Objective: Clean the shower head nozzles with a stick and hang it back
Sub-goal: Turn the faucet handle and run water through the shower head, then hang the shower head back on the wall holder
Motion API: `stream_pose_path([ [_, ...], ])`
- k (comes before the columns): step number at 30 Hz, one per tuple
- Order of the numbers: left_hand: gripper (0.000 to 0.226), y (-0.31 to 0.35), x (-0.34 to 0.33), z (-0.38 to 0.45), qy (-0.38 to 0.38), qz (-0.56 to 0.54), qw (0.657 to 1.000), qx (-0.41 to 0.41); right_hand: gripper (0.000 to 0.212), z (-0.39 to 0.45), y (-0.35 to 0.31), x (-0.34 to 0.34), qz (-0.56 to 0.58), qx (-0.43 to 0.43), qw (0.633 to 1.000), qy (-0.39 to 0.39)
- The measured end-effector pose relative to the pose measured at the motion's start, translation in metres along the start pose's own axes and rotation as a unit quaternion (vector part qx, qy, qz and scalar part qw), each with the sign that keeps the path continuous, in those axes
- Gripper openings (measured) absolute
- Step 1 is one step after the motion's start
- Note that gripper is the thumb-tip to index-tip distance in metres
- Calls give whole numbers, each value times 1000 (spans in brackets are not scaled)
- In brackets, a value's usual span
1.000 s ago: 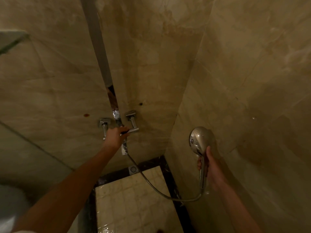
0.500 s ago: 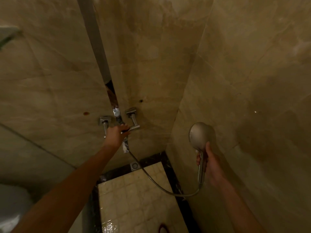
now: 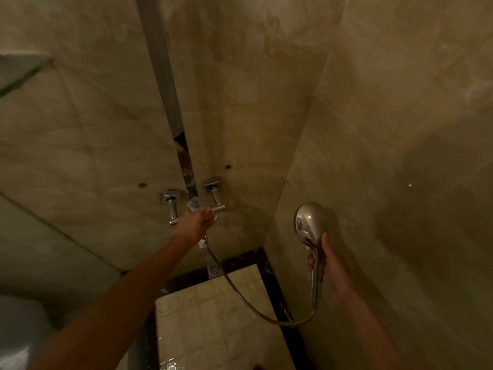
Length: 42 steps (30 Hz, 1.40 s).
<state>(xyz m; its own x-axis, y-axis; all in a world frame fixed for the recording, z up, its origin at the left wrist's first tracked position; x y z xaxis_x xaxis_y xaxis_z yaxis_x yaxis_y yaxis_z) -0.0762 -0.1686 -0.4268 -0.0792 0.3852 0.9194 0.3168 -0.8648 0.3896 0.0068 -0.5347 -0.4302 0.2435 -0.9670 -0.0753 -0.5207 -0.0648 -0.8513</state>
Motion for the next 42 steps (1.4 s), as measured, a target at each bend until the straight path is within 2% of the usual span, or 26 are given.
stream_pose_path([
  [5,37,-1,9,7,-117,29,992,31,67,0,-16,-8,25,24,999,-25],
  [8,54,0,11,3,-195,61,978,29,62,-2,-33,-13,53,54,995,-64],
  [11,64,4,14,-4,-219,91,971,25,52,-6,-54,-20,51,86,989,-105],
  [15,45,13,33,-1,-222,52,972,57,50,-16,-86,-27,11,123,984,-130],
  [19,35,25,80,9,-234,97,966,54,39,-26,-118,-31,-54,173,976,-123],
  [22,27,30,145,20,-153,78,983,68,26,-23,-141,-31,-118,218,963,-105],
  [24,21,33,206,26,-32,50,996,68,23,-20,-162,-34,-141,236,957,-92],
  [26,25,40,274,25,139,49,986,81,24,-21,-188,-39,-136,246,956,-81],
  [27,27,45,306,22,249,58,964,80,26,-23,-202,-43,-126,253,956,-81],
  [29,30,56,365,15,463,78,881,58,36,-27,-231,-53,-97,271,953,-95],
  [30,30,62,390,13,542,82,835,47,42,-29,-246,-58,-85,280,951,-104],
  [32,31,70,436,13,638,94,764,37,56,-31,-274,-71,-78,297,945,-116],
  [33,33,72,457,16,655,102,747,39,61,-31,-288,-77,-76,306,941,-122],
  [34,36,75,476,22,653,116,747,41,65,-32,-300,-84,-71,317,937,-126],
  [39,57,69,526,63,552,194,810,35,56,-48,-357,-125,-58,374,912,-158],
  [42,64,55,525,84,554,216,804,18,49,-58,-391,-143,-66,426,887,-163],
])
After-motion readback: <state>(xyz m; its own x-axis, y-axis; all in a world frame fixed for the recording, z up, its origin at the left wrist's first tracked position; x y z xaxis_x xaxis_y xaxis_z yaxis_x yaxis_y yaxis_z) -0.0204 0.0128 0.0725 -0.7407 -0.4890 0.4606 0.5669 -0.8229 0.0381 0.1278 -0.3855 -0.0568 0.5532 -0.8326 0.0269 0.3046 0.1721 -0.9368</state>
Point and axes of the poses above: each hand's wrist, its own z-axis towards the middle knuckle, its own x-axis out of the back of the hand, y = z × x, the point moved 2 cm from there along z, towards the middle knuckle, and after that the axes turned 3 degrees about x, right-handed, at the moved point
